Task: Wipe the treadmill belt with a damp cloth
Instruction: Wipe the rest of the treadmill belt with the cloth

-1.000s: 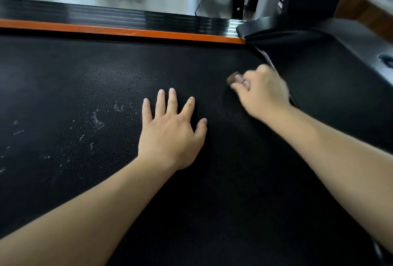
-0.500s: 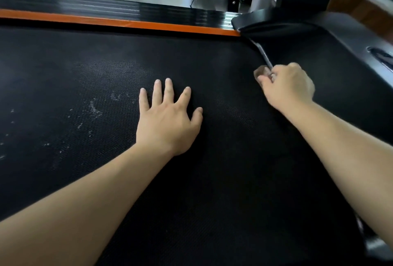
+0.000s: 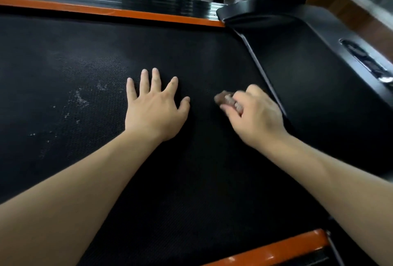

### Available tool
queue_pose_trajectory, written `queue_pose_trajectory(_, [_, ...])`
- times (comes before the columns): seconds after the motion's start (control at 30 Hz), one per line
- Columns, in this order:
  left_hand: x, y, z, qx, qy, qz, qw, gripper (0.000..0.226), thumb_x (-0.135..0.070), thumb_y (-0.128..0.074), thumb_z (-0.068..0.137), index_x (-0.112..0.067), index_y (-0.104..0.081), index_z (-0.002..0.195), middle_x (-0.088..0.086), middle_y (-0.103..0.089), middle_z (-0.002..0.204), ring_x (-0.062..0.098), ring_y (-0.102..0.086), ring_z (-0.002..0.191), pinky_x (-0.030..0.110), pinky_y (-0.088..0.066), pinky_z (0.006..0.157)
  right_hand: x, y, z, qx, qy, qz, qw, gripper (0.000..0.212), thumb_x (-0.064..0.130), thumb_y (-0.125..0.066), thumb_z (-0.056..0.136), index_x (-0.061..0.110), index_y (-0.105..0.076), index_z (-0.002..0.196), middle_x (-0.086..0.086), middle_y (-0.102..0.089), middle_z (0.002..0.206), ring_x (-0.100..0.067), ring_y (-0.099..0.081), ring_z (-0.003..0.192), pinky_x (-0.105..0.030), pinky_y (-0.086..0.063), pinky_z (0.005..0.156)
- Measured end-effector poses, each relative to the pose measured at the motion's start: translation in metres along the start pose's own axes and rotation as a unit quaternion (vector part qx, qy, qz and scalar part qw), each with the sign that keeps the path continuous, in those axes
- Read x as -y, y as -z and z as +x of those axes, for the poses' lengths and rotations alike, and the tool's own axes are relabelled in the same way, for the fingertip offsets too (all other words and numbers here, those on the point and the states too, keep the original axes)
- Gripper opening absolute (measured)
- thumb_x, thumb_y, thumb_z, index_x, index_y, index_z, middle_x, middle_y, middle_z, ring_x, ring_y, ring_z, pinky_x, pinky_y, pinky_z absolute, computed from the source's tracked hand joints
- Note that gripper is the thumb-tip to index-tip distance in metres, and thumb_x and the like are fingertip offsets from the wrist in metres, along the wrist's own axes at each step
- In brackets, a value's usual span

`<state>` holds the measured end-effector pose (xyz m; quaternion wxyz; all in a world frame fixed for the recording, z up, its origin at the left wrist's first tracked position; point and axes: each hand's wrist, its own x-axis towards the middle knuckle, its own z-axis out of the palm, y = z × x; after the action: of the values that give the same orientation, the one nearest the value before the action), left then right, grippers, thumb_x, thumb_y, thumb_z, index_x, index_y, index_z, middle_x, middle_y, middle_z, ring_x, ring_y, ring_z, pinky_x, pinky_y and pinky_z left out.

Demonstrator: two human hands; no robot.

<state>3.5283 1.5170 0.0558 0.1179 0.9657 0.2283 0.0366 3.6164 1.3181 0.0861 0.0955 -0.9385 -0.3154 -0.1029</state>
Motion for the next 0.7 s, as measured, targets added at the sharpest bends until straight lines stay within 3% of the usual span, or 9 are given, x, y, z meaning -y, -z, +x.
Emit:
queue_pose_trajectory(0.07, [0.002, 0.001, -0.001, 0.001, -0.002, 0.0, 1.0, 0.069, -0.064, -0.024, 0.099, -0.033, -0.021, 0.16, 0.013, -0.004, 0.17, 0.029, 0.007, 0.157, 0.055, 0.007, 0.124, -0.015, 0.008, -0.001, 0.017, 0.007, -0.014, 1.0, 0.03, 0.05, -0.06, 0.092, 0.024, -0.053, 0.078, 0.001, -0.044, 0.082, -0.021, -0.047, 0.072, -0.03, -0.033, 0.059])
queue_pose_trajectory(0.2, [0.003, 0.003, 0.0, 0.0, -0.002, -0.022, 1.0, 0.067, -0.065, -0.029, 0.098, -0.035, -0.026, 0.159, 0.011, -0.006, 0.171, 0.027, 0.007, 0.157, 0.053, 0.008, 0.125, -0.042, 0.021, 0.023, -0.009, -0.142, -0.073, 0.987, 0.035, 0.053, -0.053, 0.094, 0.019, -0.061, 0.089, -0.002, -0.046, 0.087, -0.032, -0.06, 0.087, -0.032, -0.036, 0.067])
queue_pose_trajectory(0.33, [0.004, 0.001, 0.0, 0.003, -0.004, -0.015, 1.0, 0.068, -0.064, -0.028, 0.099, -0.034, -0.023, 0.159, 0.011, -0.004, 0.171, 0.027, 0.008, 0.157, 0.053, 0.007, 0.125, 0.001, 0.017, -0.033, 0.035, 0.007, -0.021, 0.999, 0.033, 0.053, -0.057, 0.091, 0.026, -0.048, 0.075, 0.003, -0.042, 0.082, -0.021, -0.049, 0.071, -0.03, -0.033, 0.06])
queue_pose_trajectory(0.4, [0.006, 0.003, -0.003, 0.007, -0.011, -0.01, 1.0, 0.067, -0.064, -0.027, 0.099, -0.034, -0.023, 0.159, 0.01, -0.005, 0.171, 0.027, 0.007, 0.157, 0.052, 0.006, 0.125, -0.018, 0.027, -0.031, 0.045, -0.004, -0.078, 0.996, 0.032, 0.054, -0.054, 0.093, 0.024, -0.055, 0.081, 0.003, -0.042, 0.084, -0.027, -0.057, 0.077, -0.03, -0.033, 0.061])
queue_pose_trajectory(0.5, [0.009, 0.01, -0.007, 0.024, -0.024, -0.021, 0.999, 0.066, -0.062, -0.031, 0.1, -0.034, -0.025, 0.16, 0.008, -0.006, 0.171, 0.024, 0.005, 0.157, 0.048, 0.006, 0.126, -0.037, 0.039, -0.024, 0.02, -0.101, -0.146, 0.984, 0.039, 0.053, -0.049, 0.096, 0.017, -0.061, 0.099, -0.005, -0.046, 0.09, -0.037, -0.062, 0.089, -0.033, -0.033, 0.065])
queue_pose_trajectory(0.63, [0.023, 0.018, -0.04, 0.046, -0.046, -0.039, 0.997, 0.067, -0.061, -0.033, 0.1, -0.035, -0.022, 0.161, 0.004, -0.004, 0.171, 0.02, 0.006, 0.157, 0.044, 0.007, 0.127, 0.006, 0.036, -0.077, 0.064, 0.031, -0.058, 0.996, 0.035, 0.06, -0.045, 0.093, 0.026, -0.05, 0.083, 0.001, -0.047, 0.085, -0.031, -0.06, 0.072, -0.031, -0.035, 0.058])
queue_pose_trajectory(0.7, [0.035, 0.022, -0.07, 0.053, -0.069, -0.033, 0.996, 0.068, -0.063, -0.03, 0.099, -0.037, -0.02, 0.161, 0.001, -0.002, 0.171, 0.017, 0.007, 0.157, 0.042, 0.008, 0.126, -0.004, 0.045, -0.085, 0.083, 0.031, -0.067, 0.994, 0.035, 0.06, -0.044, 0.093, 0.027, -0.053, 0.086, 0.001, -0.047, 0.085, -0.033, -0.062, 0.076, -0.031, -0.036, 0.059])
